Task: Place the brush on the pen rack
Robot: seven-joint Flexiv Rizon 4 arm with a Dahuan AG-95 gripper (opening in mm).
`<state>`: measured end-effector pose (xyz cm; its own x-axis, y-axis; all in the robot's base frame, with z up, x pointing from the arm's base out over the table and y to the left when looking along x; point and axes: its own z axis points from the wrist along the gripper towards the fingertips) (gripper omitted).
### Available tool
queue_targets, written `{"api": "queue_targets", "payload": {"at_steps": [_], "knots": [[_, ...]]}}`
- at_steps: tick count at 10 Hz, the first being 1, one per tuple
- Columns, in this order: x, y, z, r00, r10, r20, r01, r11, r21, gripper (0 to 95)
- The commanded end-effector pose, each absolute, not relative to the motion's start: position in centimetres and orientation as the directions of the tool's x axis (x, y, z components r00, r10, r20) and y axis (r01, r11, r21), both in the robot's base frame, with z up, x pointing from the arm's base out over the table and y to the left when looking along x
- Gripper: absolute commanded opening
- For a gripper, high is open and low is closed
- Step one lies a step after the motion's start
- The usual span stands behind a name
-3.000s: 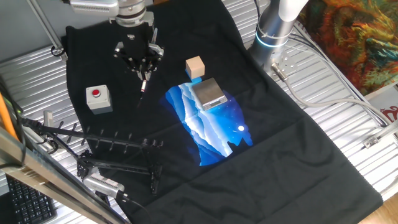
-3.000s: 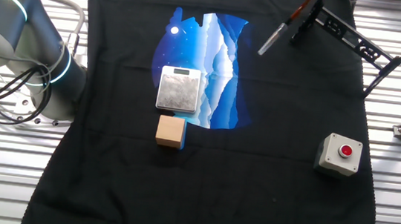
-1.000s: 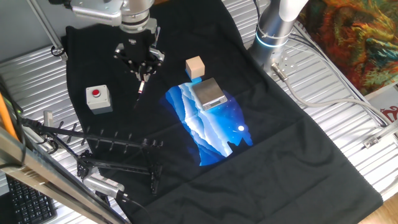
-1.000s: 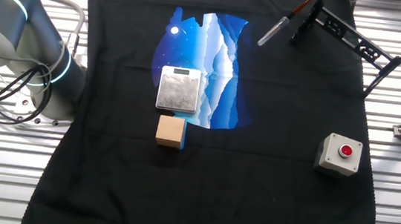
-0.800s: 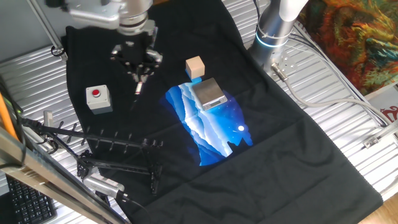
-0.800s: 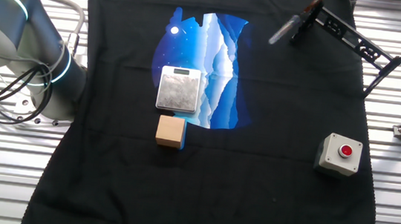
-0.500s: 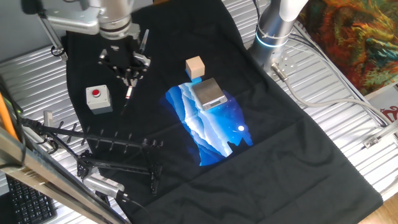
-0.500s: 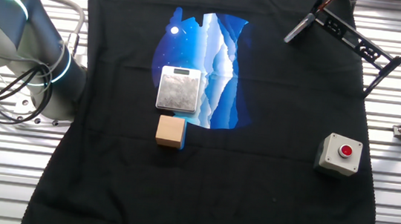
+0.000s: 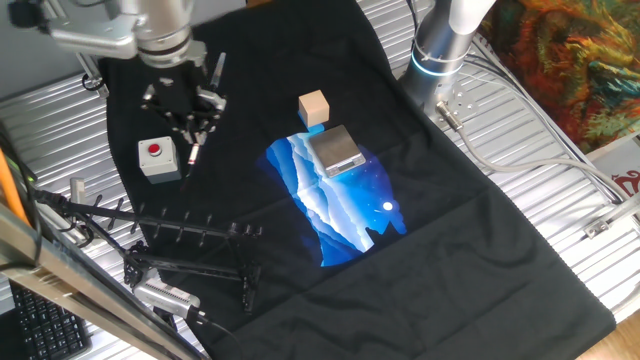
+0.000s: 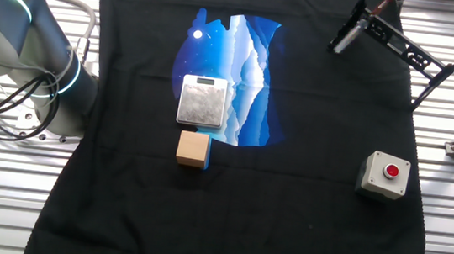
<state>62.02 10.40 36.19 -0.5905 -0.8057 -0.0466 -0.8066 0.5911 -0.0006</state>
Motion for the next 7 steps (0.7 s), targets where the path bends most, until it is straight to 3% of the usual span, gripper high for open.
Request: {"api": "queue_targets", "payload": {"at_steps": [1,7], "knots": [[62.7,10.2,35.9,-0.590,-0.805,-0.054,-0.807,0.591,0.000,0.0],[64.2,10.0,35.4,-0.608,-0.792,-0.056,-0.793,0.609,-0.002,0.0]]}}
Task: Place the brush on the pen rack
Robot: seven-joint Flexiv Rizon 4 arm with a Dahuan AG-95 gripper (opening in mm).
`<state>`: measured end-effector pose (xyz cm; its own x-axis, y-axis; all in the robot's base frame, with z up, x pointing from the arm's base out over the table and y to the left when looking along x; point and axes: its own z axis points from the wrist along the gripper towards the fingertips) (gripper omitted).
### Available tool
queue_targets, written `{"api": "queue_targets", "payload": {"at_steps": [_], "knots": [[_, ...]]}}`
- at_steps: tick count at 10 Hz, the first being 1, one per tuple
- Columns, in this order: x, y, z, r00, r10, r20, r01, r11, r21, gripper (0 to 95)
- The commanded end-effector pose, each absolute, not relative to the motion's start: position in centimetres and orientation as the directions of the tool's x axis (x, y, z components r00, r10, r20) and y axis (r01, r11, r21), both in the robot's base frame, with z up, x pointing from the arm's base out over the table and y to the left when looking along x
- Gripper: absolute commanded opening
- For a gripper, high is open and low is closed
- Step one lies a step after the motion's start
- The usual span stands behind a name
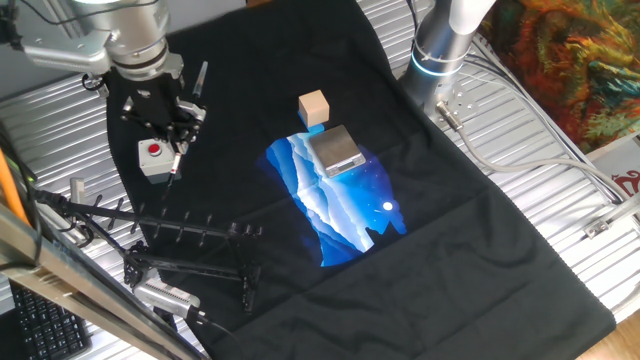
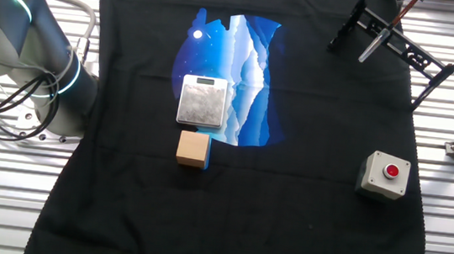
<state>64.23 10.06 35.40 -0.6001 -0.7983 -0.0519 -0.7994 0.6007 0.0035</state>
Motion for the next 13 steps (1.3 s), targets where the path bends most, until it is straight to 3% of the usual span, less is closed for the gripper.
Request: {"api": "queue_targets", "payload": {"at_steps": [1,13], "knots": [[64.20,10.04,35.39,-0.615,-0.787,-0.059,-0.788,0.616,-0.002,0.0],[64.84,10.22,35.29,-0.670,-0.740,-0.068,-0.740,0.672,-0.023,0.0]]}}
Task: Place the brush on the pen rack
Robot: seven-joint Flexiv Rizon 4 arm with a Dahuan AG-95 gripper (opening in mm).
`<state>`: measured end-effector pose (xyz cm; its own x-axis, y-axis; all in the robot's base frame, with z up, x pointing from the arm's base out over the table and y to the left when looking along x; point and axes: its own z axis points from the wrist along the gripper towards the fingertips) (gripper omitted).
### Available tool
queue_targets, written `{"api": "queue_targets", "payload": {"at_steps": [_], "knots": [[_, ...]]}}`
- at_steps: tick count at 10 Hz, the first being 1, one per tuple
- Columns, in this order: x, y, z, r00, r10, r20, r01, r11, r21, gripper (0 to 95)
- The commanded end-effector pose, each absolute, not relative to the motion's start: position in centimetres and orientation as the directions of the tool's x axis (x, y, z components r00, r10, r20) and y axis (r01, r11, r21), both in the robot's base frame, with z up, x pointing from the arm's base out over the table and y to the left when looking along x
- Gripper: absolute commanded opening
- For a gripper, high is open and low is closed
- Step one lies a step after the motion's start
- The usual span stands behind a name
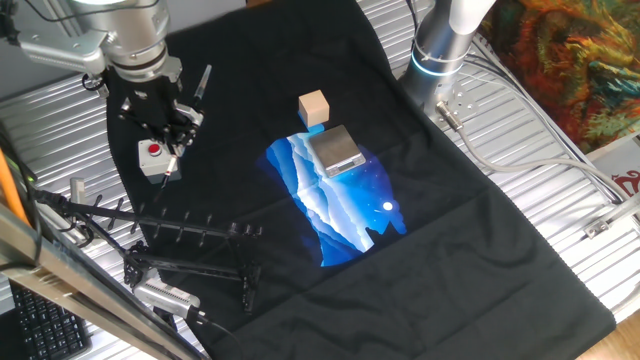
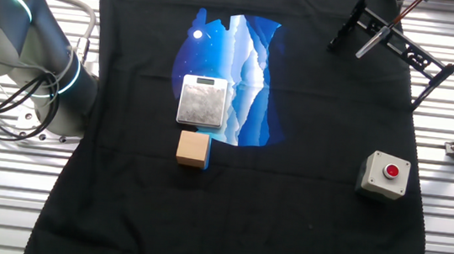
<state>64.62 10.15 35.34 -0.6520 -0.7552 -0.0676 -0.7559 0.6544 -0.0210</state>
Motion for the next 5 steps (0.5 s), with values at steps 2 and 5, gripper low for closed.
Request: {"api": "queue_targets", "payload": {"at_steps": [2,5], "knots": [[65.06,10.05,35.05,-0.693,-0.716,-0.084,-0.717,0.697,-0.029,0.0],[65.20,9.91,34.86,-0.718,-0.690,-0.092,-0.690,0.723,-0.034,0.0]]}}
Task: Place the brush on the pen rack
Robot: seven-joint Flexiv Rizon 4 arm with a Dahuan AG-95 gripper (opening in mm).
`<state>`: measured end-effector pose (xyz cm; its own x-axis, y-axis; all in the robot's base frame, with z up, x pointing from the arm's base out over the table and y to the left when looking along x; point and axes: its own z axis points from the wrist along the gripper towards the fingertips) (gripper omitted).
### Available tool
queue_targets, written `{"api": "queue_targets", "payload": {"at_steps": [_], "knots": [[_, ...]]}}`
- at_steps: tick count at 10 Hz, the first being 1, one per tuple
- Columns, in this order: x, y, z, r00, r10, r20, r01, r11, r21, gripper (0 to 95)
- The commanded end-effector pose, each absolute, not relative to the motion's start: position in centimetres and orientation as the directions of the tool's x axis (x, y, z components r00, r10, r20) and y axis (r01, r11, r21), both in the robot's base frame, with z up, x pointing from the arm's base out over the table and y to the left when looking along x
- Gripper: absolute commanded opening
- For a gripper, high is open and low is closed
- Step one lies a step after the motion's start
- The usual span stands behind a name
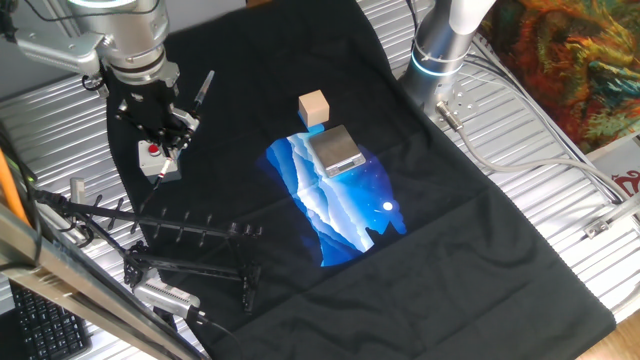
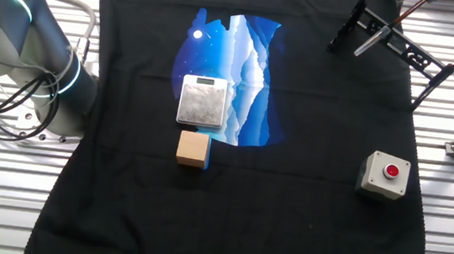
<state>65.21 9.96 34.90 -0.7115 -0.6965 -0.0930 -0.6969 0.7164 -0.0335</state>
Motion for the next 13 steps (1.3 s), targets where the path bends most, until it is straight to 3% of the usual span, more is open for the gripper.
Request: {"api": "queue_targets", "payload": {"at_steps": [1,6,13], "knots": [[65.20,9.91,34.86,-0.721,-0.686,-0.093,-0.687,0.726,-0.031,0.0],[65.01,9.79,34.97,-0.735,-0.672,-0.087,-0.675,0.737,0.006,0.0],[64.60,10.32,35.64,-0.740,-0.669,-0.077,-0.668,0.743,-0.038,0.0]]}}
